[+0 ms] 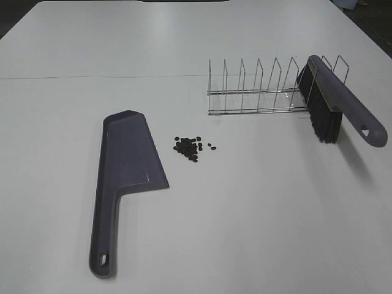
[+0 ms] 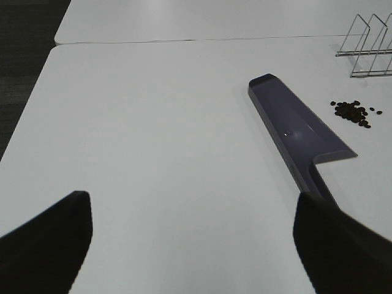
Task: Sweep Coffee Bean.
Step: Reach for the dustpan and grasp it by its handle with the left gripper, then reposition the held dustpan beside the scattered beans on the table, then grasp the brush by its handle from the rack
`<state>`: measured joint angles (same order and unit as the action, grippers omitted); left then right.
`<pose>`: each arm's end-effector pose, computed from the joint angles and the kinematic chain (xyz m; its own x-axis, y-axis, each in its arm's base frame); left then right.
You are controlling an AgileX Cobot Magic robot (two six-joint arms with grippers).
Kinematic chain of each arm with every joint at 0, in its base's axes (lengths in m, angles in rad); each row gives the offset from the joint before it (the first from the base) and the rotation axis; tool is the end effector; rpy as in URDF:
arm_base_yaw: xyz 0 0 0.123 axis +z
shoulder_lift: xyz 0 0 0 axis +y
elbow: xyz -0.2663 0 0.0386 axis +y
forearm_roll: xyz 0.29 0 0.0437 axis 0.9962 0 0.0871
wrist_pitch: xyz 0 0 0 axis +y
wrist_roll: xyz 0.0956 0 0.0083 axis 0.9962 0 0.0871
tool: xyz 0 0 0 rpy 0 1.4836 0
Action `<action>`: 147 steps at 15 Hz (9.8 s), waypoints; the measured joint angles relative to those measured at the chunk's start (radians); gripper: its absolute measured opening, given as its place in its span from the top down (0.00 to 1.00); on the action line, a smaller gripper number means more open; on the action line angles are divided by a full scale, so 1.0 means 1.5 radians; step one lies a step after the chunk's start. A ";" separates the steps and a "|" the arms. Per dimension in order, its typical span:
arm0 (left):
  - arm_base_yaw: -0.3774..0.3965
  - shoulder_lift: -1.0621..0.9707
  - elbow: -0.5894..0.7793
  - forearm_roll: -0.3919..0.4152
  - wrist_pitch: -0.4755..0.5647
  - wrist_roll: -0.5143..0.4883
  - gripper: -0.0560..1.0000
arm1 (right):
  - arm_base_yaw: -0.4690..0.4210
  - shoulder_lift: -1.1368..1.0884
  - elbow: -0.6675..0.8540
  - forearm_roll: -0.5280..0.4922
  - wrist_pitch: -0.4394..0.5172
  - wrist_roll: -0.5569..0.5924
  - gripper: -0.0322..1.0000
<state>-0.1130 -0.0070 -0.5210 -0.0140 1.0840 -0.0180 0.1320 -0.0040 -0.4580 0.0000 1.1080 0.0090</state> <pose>0.0471 -0.0065 0.3002 -0.4518 0.0266 -0.8917 0.1127 0.9933 -0.0275 0.0545 0.0072 0.2780 -0.5267 -0.0609 -0.8479 -0.1269 0.9919 0.0076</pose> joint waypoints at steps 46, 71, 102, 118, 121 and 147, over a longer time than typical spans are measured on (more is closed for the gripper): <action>0.000 0.663 -0.107 0.009 -0.070 -0.145 0.18 | 0.000 0.000 0.000 0.000 0.000 0.000 0.24; -0.299 1.343 -0.381 -0.125 -0.190 -0.203 0.24 | 0.000 0.000 0.000 0.000 0.000 0.000 0.24; -0.172 1.264 -0.387 0.088 -0.162 -0.021 0.63 | 0.000 0.552 -0.326 0.015 0.029 0.037 0.24; -0.172 1.264 -0.387 0.084 -0.169 0.000 0.63 | 0.000 1.244 -0.794 0.000 0.065 -0.030 0.24; -0.172 1.264 -0.387 0.083 -0.169 0.000 0.63 | -0.005 1.353 -0.923 0.000 0.073 -0.057 0.24; -0.172 1.264 -0.387 0.057 -0.169 0.000 0.63 | -0.073 1.579 -1.037 -0.081 0.069 -0.002 0.67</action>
<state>-0.3710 1.8890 -1.1010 0.0710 0.8310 -0.0180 0.0230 2.3650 -2.0130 -0.1210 1.2110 0.0060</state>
